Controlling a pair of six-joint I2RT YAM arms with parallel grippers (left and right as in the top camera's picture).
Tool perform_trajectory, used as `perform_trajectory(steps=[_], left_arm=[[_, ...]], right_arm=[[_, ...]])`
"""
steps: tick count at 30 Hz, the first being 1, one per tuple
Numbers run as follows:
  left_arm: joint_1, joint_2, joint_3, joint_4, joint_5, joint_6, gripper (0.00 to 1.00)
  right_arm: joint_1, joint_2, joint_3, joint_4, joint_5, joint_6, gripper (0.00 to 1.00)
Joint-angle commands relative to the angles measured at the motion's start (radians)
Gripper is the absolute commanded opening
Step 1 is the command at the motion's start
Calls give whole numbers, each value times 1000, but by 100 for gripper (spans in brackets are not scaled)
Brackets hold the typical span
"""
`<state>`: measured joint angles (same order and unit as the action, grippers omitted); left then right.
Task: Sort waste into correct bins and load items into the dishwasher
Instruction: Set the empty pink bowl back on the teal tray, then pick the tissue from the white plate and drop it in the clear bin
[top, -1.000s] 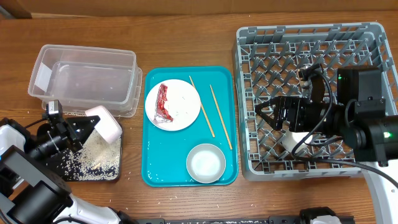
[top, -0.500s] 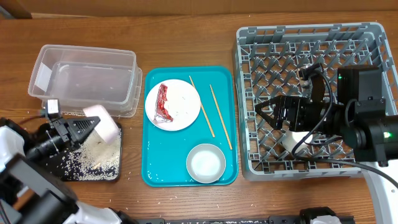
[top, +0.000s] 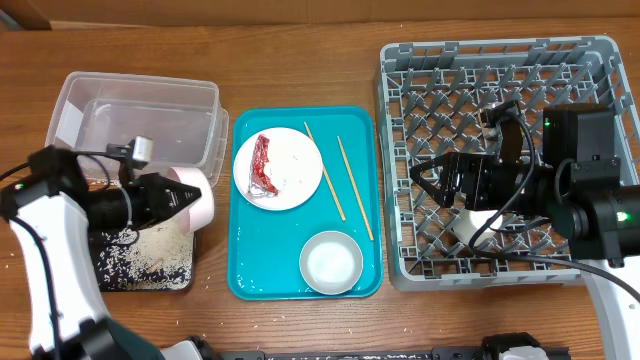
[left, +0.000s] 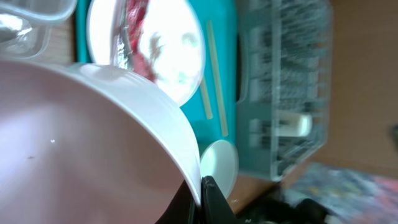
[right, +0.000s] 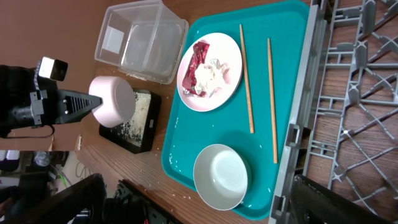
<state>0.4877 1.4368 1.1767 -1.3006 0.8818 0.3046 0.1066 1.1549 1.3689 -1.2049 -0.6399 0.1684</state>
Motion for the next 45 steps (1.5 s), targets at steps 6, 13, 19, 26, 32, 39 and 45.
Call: perform_trajectory(steps=[6, 13, 19, 26, 32, 39, 45], left_arm=[[-510, -96, -35, 76, -624, -460, 4], [-959, -35, -199, 245, -959, -793, 4], [-1038, 50, -203, 271, -1011, -900, 20], [-1011, 40, 53, 145, -1086, -858, 88], [-916, 54, 152, 319, -1185, -714, 82], [-836, 279, 152, 525, -850, -498, 76], [-838, 476, 152, 575, -829, -488, 75]], right_arm=[[5, -5, 19, 8, -9, -5, 97], [5, -5, 19, 6, -9, -5, 97], [5, -5, 19, 12, -9, -5, 97], [5, -5, 19, 19, -9, -5, 100], [5, -5, 19, 19, -9, -5, 100], [5, -5, 19, 23, -9, -5, 100], [5, -5, 19, 22, -10, -5, 100]])
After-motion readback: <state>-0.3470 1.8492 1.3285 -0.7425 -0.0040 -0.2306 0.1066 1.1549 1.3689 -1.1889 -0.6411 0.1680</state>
